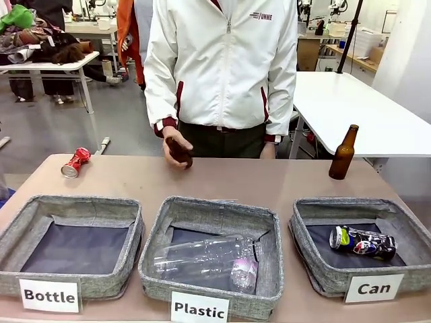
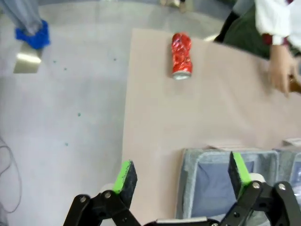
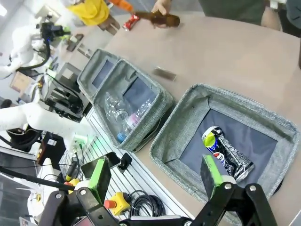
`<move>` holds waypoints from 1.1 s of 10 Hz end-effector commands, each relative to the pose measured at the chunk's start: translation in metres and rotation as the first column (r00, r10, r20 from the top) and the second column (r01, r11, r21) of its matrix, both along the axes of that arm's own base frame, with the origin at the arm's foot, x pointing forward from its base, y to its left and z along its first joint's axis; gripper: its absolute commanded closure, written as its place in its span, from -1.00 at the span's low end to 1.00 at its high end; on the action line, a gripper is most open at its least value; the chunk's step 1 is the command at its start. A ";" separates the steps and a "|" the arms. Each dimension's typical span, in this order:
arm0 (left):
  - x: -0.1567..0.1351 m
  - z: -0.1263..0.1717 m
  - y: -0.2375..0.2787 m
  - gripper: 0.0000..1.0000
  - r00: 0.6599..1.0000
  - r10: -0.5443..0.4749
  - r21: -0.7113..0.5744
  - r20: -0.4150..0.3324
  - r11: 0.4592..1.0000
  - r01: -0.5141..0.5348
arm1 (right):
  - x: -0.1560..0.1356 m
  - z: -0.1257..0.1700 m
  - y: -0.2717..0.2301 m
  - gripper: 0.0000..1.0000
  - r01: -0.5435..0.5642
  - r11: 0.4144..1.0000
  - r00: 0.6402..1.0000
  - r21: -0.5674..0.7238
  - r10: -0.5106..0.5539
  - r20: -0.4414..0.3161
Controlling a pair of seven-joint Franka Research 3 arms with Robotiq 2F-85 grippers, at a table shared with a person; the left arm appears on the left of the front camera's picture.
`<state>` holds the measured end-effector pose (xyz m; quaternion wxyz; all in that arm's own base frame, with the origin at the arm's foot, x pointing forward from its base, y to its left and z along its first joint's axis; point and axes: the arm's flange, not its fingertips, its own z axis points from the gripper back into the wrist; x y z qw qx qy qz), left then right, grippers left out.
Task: Sort the can waste into the basket.
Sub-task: Pick up the can waste from the table and place it in the right Fabric basket.
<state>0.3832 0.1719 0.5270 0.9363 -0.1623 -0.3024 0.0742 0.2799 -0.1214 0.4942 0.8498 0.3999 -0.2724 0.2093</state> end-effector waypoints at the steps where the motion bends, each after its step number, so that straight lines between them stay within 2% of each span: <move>1: 0.001 -0.006 -0.004 -1.00 1.000 -0.003 0.034 -0.022 0.999 0.004 | -0.001 0.001 -0.003 -1.00 -0.019 1.000 1.000 -0.005 0.020 0.019; 2: 0.001 -0.006 -0.004 -1.00 1.000 -0.003 0.034 -0.022 0.999 0.004 | -0.001 0.001 -0.003 -1.00 -0.019 1.000 1.000 -0.005 0.020 0.019; 3: -0.006 0.005 0.001 -1.00 1.000 -0.008 -0.004 0.013 1.000 0.008 | -0.001 0.001 -0.003 -1.00 -0.019 1.000 1.000 -0.005 0.020 0.019; 4: 0.003 -0.001 -0.003 -1.00 0.999 -0.001 0.020 0.033 1.000 0.001 | -0.001 0.001 -0.003 -1.00 -0.019 1.000 1.000 -0.005 0.020 0.019; 5: 0.019 0.003 -0.009 -1.00 1.000 -0.019 0.056 0.007 0.998 0.019 | -0.001 0.001 -0.003 -1.00 -0.019 1.000 1.000 -0.005 0.020 0.019; 7: 0.072 0.010 -0.036 -1.00 0.993 -0.088 0.113 -0.082 0.989 0.097 | -0.001 0.001 -0.003 -1.00 -0.019 1.000 1.000 -0.005 0.020 0.019; 8: 0.099 0.009 -0.049 -1.00 0.998 -0.026 0.144 -0.057 0.989 0.034 | -0.001 0.001 -0.003 -1.00 -0.019 1.000 1.000 -0.005 0.020 0.019; 9: 0.127 0.004 -0.065 -1.00 0.992 -0.062 0.178 -0.111 0.981 0.081 | -0.001 0.001 -0.003 -1.00 -0.019 1.000 1.000 -0.005 0.020 0.019; 10: 0.150 -0.006 -0.079 -1.00 0.992 -0.038 0.219 -0.123 0.974 0.064 | -0.001 0.001 -0.003 -1.00 -0.019 1.000 1.000 -0.005 0.020 0.019; 11: 0.148 0.001 -0.066 -1.00 0.962 -0.157 0.160 -0.225 0.967 0.196 | -0.001 0.001 -0.003 -1.00 -0.019 1.000 1.000 -0.005 0.020 0.019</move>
